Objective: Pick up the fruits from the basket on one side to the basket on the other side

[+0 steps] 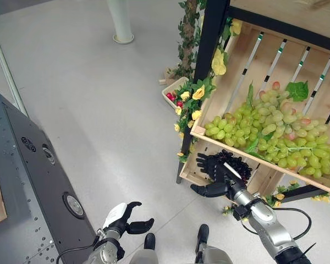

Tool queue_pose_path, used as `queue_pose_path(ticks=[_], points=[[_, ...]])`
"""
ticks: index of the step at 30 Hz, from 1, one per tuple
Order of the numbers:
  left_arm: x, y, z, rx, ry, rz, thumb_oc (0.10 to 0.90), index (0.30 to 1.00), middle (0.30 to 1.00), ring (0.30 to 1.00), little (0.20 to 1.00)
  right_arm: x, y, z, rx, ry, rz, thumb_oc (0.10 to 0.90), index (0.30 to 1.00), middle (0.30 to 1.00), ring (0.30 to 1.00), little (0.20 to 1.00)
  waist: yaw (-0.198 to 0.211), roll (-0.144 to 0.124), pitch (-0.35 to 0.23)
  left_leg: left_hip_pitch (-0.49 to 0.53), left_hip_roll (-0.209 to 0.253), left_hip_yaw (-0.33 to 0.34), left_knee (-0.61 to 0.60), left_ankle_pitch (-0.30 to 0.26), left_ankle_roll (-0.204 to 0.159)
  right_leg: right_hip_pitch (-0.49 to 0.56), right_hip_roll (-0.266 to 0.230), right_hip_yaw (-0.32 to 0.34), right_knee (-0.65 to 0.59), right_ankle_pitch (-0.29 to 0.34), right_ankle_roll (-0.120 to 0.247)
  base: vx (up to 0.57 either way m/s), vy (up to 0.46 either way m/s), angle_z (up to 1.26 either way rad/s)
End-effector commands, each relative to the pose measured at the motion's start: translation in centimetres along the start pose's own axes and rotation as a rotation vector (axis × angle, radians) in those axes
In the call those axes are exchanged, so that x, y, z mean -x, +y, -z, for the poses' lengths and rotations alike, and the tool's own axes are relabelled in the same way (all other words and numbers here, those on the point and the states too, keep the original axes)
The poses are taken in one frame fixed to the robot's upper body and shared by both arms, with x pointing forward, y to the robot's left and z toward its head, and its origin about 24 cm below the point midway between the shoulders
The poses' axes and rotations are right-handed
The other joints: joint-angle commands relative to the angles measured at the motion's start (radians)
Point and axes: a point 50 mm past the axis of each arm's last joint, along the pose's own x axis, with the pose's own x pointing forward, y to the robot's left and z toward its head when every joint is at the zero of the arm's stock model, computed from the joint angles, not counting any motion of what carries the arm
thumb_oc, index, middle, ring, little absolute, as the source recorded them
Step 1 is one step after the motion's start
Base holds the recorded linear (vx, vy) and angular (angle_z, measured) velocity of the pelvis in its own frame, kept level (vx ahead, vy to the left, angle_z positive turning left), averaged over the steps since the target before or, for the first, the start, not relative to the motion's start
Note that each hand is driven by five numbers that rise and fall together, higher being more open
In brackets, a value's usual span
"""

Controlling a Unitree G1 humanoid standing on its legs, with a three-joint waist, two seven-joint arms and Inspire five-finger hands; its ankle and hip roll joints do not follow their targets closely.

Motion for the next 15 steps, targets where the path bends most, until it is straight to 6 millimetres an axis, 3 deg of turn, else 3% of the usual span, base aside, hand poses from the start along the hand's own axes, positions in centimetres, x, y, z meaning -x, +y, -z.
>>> queue_pose_path(ticks=[1,8,11,13,15], points=[[-1.4,0.8,-2.2,0.050,-0.089,0.016,0.800,0.900,0.900,0.900,0.900,-0.4,-0.5,-1.9,0.065,-0.044,-0.109,0.800,0.900,0.900,0.900,0.900,0.003,0.044,-0.026,-0.032,-0.025,-0.001,-0.007,-0.037,0.010,0.073,-0.086,-0.029,0.067,-0.072,0.115,0.00,0.067,0.06],[-1.5,1.5,-1.6,0.096,-0.048,0.046,0.800,0.900,0.900,0.900,0.900,0.4,0.6,1.8,-0.011,0.158,-0.249,0.800,0.900,0.900,0.900,0.900,0.012,0.040,-0.025,-0.022,-0.039,-0.011,-0.002,-0.043,0.036,0.045,-0.100,-0.029,0.172,-0.083,0.112,0.00,0.021,0.02],[-1.5,1.7,-1.5,0.186,-0.024,0.067,0.800,0.900,0.900,0.900,0.900,0.8,1.1,2.8,-0.050,0.194,-0.272,0.800,0.900,0.900,0.900,0.900,-0.006,0.043,-0.028,-0.020,-0.032,-0.023,0.004,-0.043,0.042,0.042,-0.039,0.032,0.182,-0.140,0.086,0.01,-0.147,0.02],[-1.7,1.5,-2.0,0.265,-0.029,0.124,0.800,0.900,0.900,0.900,0.900,1.2,1.4,3.6,-0.106,0.199,-0.221,0.800,0.900,0.900,0.900,0.900,-0.044,0.042,-0.032,-0.022,-0.040,-0.070,0.009,-0.042,0.048,0.045,0.048,0.137,0.189,-0.186,0.041,0.02,-0.239,0.40],[-1.8,1.3,-2.3,0.367,-0.014,0.172,0.800,0.900,0.900,0.900,0.900,1.5,1.6,4.1,-0.127,0.203,-0.180,0.800,0.900,0.900,0.900,0.900,-0.060,0.040,-0.035,-0.027,-0.043,-0.101,0.023,-0.036,0.041,0.054,0.079,0.158,0.192,-0.197,0.020,0.00,-0.294,1.09]])
